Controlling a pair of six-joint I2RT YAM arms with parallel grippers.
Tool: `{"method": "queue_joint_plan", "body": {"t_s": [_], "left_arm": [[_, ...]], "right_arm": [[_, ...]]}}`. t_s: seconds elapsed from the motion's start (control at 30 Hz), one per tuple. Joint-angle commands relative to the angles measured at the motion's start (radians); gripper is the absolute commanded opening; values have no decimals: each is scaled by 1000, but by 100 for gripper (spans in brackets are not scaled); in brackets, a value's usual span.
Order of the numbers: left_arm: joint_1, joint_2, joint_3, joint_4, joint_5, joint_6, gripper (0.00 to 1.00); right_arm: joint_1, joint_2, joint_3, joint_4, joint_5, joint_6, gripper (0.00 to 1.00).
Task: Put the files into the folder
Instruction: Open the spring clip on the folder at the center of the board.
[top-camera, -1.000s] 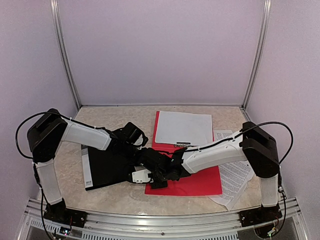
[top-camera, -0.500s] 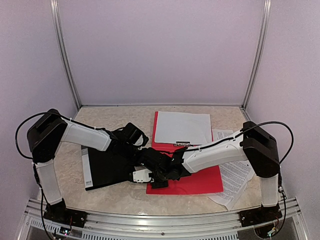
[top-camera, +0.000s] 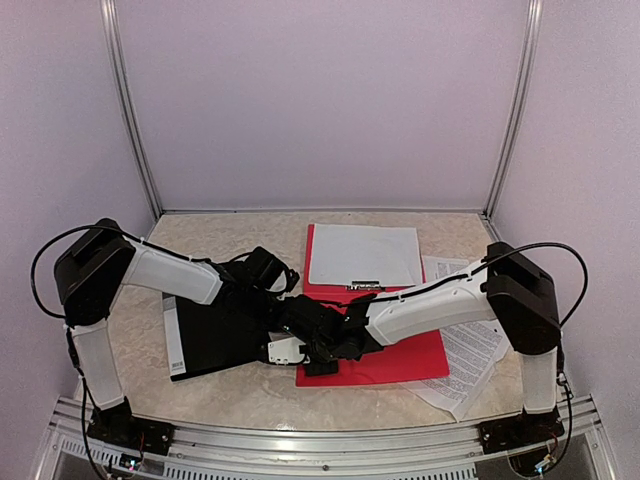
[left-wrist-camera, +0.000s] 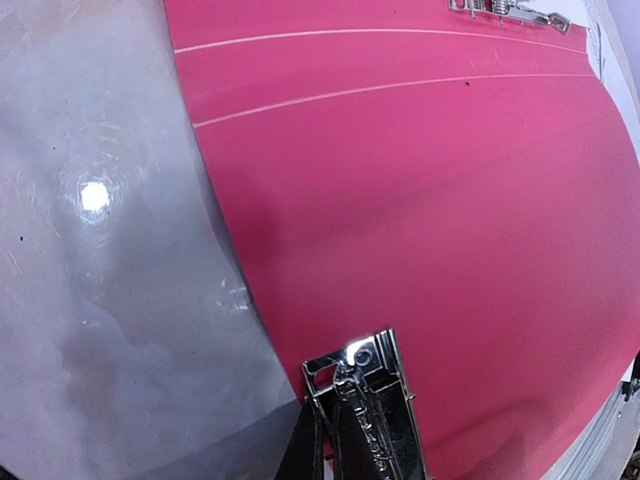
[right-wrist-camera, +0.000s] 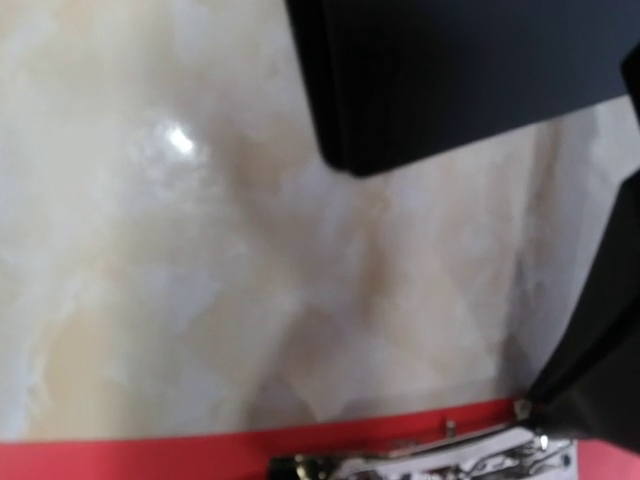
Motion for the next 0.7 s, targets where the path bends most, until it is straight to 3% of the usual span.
{"method": "queue_joint_plan", "body": {"t_s": [0.0, 0.67], "left_arm": [[-8, 20, -66, -187, -55, 93, 0], [-14, 29, -86, -165, -82, 140, 0]], "right_arm": [[-82, 50, -79, -300, 130, 35, 0], [-110, -3, -75, -290, 183, 42, 0]]}}
